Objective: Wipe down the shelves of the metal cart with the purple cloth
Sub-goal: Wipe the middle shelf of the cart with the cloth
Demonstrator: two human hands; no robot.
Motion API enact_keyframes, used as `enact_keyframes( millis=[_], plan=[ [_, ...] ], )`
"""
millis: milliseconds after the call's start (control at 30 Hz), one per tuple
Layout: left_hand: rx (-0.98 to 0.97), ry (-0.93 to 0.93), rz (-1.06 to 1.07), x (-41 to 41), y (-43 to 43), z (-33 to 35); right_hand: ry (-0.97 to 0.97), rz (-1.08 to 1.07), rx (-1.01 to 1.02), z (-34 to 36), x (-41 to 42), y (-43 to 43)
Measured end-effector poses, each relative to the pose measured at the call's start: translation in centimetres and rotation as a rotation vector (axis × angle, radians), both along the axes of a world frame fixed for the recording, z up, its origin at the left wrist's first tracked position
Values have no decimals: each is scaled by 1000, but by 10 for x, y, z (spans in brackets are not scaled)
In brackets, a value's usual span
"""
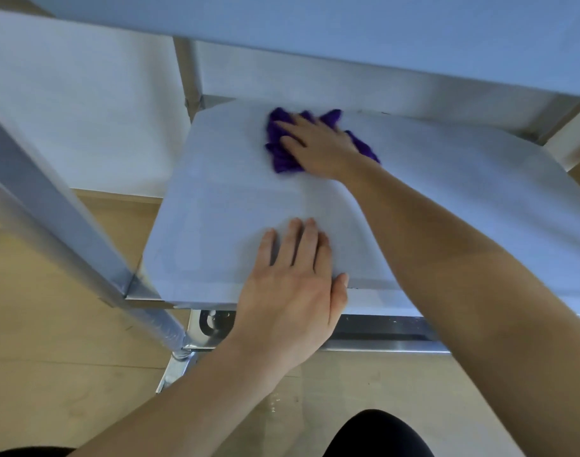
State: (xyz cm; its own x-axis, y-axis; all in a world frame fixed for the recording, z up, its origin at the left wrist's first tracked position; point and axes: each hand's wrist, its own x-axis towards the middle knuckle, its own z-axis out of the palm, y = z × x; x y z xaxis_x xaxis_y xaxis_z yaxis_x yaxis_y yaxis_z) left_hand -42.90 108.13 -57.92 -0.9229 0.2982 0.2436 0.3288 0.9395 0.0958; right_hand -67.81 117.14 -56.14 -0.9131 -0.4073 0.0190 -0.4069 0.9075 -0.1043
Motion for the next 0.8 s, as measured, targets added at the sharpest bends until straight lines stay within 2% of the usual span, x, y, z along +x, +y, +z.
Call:
enact_keyframes(
  millis=[67, 133, 267, 433, 633, 733, 800],
  plan=[
    [4, 13, -2, 1, -1, -1, 36, -156, -18, 0, -12, 31],
    [-4, 25, -4, 0, 1, -2, -20, -288, -28, 3, -18, 45],
    [0, 41, 11, -3, 5, -3, -101, -361, -9, 4, -24, 15],
    [25, 46, -3, -1, 7, -5, -101, -144, -3, 8, -27, -55],
    [18, 79, -84, -3, 2, -6, -31, 365, 210, 11, 3, -123],
    [17, 76, -35, -2, 1, -4, -60, 360, 106, 15, 12, -106],
    [-5, 76, -27, -2, -1, -3, -35, 351, 127, 14, 11, -85]
  ],
)
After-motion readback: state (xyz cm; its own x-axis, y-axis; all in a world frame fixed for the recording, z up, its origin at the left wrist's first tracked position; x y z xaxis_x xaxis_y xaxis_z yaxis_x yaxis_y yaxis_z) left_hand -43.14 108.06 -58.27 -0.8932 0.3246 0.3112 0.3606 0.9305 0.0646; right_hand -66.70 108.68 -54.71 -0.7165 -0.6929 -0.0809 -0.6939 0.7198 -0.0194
